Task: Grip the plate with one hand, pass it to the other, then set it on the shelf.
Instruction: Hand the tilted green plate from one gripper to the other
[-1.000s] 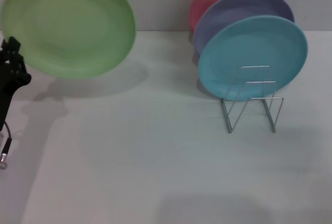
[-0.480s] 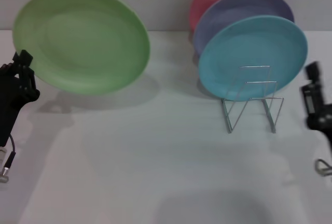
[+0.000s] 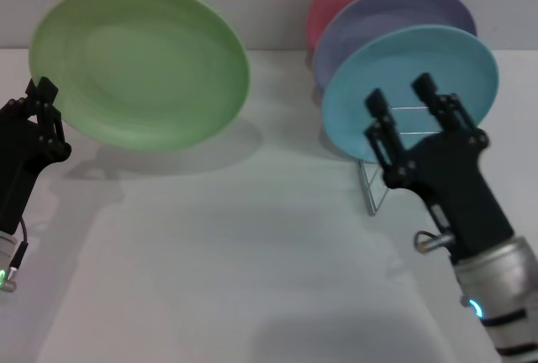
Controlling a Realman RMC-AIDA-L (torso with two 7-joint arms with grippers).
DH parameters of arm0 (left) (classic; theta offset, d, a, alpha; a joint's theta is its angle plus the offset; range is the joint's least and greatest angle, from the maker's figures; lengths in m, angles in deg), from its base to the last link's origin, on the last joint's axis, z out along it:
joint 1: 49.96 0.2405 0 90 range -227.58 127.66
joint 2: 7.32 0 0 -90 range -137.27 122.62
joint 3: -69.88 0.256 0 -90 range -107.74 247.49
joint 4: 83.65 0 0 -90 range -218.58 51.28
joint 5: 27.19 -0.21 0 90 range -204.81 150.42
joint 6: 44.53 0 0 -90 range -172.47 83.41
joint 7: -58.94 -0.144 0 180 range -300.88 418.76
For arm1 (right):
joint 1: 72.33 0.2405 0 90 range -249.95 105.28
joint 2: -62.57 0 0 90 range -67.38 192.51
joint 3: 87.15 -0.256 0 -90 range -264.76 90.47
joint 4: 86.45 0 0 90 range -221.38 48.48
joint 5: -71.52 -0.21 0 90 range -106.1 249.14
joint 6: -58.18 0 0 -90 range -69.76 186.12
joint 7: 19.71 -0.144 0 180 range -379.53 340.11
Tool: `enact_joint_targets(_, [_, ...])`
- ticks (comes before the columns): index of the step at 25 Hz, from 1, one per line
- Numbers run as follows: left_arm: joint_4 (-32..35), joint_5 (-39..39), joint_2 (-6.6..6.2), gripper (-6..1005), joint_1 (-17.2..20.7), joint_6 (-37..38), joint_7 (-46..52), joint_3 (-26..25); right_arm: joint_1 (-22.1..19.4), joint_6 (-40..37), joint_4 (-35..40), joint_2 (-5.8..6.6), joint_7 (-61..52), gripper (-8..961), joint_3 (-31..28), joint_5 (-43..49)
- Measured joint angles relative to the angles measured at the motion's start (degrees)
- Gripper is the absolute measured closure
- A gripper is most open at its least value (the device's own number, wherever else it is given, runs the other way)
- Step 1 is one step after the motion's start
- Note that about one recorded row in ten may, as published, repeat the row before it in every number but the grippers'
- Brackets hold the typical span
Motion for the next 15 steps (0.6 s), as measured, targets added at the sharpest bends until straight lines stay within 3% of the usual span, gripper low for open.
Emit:
enact_joint_targets(5, [0.7, 2.4, 0.05, 941, 0.1, -0.7, -0.2, 0.9, 3.5, 6.7, 0.0, 0.04, -0.4, 378, -0.2, 0.0])
enact_joint_targets(15, [6.4, 16.1, 0.08, 938, 1.5, -3.6, -12.3, 12.1, 8.1, 16.2, 0.6, 0.09, -3.5, 378, -0.7, 0.0])
